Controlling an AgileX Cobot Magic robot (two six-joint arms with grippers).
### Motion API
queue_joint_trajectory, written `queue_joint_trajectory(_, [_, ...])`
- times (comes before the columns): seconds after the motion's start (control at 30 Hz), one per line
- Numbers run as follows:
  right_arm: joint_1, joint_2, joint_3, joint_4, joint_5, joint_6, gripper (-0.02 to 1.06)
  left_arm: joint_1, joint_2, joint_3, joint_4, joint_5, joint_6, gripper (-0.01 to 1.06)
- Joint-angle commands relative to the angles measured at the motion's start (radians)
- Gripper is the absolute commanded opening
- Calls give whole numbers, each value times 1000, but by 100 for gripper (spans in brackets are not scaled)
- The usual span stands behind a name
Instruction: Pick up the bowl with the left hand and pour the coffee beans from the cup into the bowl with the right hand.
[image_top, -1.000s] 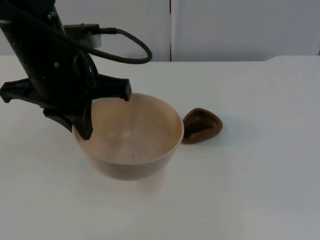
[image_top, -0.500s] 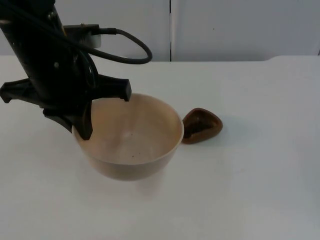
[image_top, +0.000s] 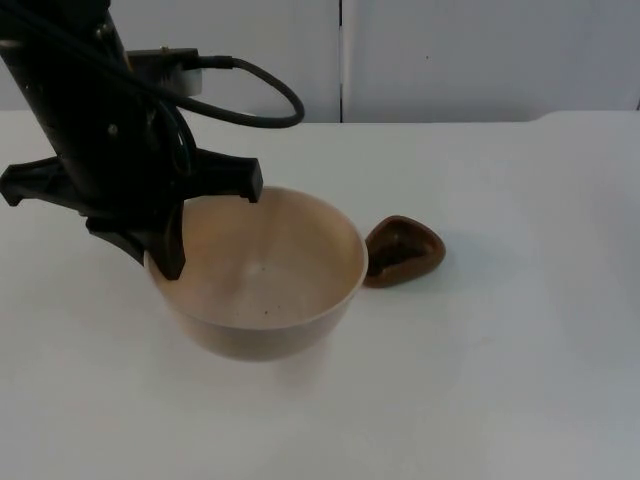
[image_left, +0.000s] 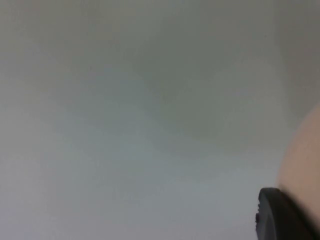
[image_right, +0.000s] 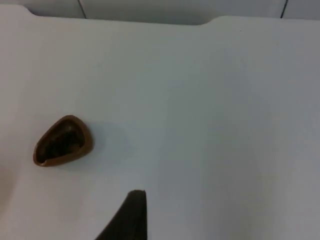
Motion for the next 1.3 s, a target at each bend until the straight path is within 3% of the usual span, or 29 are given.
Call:
queue_joint_trajectory(0.0, [-6,41,-33,6,-3,-10,105,-5,-12,-7,-18,2,-7,0])
queue_joint_trajectory(0.33, [4,305,-241,6,65,-21,105,-5,-12,-5,-14,-20,-7,0])
queue_joint_trajectory(0.67, [163,580,-493,-77,194,-21,105,-5,-12,-5,-14,-23,-7,0])
queue_joint_trajectory(1.07, [314,918,-785,-77,321,-109,100,-5,-12,-5,-14,-21,-8,0])
queue_joint_trajectory(1.27, [337,1031,-903,-71,363,-145,100,-5,-12,-5,-14,-21,-8,0])
